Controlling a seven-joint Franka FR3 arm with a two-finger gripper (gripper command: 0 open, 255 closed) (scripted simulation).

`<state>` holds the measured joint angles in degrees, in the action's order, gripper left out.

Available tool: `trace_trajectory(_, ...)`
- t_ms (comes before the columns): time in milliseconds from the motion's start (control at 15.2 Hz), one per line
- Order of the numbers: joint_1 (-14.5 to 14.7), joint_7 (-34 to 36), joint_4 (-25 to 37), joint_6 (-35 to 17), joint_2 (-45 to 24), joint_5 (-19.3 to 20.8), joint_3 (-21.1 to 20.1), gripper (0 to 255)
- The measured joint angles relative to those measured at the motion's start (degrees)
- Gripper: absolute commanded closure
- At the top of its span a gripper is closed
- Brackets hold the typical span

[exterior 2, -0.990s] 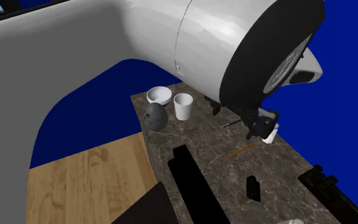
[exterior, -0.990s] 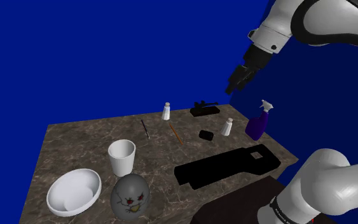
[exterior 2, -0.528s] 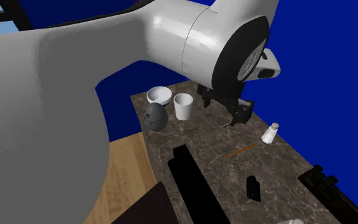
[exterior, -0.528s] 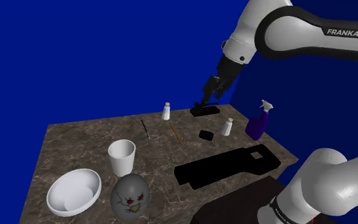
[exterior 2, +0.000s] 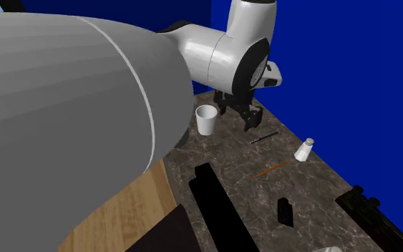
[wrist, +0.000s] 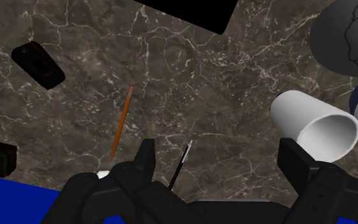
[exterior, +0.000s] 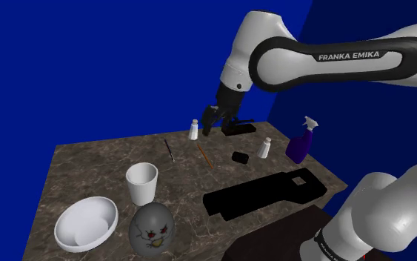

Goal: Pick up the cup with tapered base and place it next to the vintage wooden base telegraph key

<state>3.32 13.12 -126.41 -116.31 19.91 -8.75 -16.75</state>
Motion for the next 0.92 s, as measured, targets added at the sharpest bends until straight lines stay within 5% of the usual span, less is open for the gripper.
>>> trace_trajectory(924, 4.1, 13.36, 16.6, -8.07, -28.69, 9.84, -7.82, 0)
